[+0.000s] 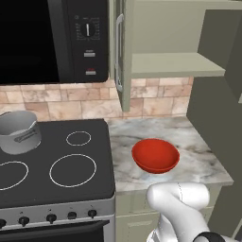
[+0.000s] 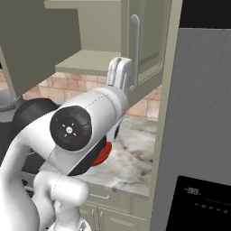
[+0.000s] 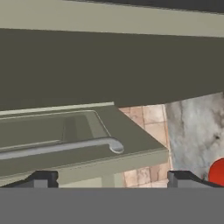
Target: Open the cabinet and move the ladle to the pot. Then close the cabinet.
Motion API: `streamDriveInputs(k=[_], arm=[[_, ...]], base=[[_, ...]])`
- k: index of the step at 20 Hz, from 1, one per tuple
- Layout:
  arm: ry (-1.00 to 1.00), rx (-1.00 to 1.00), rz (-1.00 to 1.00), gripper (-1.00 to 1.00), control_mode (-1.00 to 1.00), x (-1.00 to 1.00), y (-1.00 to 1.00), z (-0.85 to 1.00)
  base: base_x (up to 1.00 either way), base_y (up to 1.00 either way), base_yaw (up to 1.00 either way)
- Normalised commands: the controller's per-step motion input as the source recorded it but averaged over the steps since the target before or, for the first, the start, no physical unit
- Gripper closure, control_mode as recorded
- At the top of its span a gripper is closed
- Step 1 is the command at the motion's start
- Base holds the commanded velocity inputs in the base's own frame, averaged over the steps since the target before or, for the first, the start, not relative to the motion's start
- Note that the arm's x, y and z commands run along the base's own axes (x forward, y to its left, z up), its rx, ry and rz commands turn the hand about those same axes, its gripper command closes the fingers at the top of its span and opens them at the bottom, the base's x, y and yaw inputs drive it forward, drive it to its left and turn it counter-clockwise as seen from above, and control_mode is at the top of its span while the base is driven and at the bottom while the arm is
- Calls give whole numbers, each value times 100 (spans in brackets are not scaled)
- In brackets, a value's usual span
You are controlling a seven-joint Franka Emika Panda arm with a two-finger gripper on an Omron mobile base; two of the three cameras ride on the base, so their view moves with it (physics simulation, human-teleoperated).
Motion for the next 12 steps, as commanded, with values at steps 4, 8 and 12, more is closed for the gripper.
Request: streamDriveInputs(k=[4, 8, 12], arm=[[-7, 4, 0, -100, -100, 46, -8, 0], [-6, 5, 0, -100, -100, 49, -10, 0], [-6, 5, 0, -100, -100, 47, -17, 0]], base=[[0, 0, 0], [0, 0, 0], [0, 0, 0]])
